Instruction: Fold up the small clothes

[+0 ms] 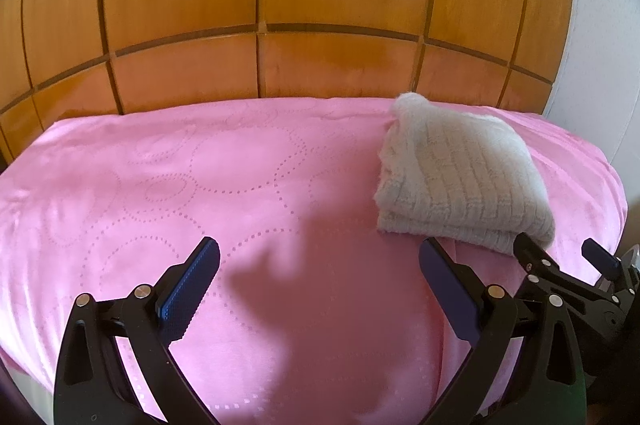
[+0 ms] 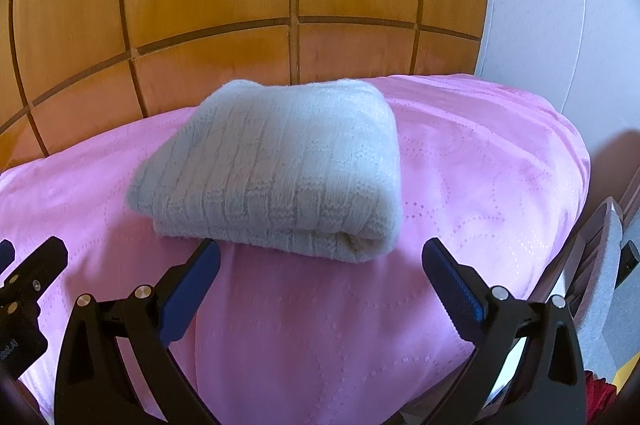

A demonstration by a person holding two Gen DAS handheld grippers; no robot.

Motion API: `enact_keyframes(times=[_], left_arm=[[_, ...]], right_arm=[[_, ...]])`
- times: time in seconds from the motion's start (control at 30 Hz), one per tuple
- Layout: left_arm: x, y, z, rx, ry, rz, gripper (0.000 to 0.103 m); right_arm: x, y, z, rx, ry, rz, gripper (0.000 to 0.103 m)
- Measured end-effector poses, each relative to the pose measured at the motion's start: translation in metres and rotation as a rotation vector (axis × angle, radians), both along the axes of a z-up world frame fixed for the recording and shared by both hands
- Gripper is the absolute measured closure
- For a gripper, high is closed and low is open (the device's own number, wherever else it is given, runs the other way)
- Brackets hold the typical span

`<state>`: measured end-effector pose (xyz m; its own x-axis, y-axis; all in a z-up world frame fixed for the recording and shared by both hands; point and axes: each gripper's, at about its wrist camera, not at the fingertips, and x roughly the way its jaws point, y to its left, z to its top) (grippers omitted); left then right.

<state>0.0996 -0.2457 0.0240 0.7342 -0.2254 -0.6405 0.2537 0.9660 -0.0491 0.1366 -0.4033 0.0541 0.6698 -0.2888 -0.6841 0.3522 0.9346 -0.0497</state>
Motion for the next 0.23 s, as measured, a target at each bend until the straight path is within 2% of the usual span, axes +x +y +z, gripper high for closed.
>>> enact_keyframes(times=[0.23], left_arm=[[0.0049,0.0032,-0.0016,-0.015,0.026,0.021,0.004]], right_arm=[[-0.0003,-0.0008,-0.0001,0.001,-0.003,-0.005,0.002]])
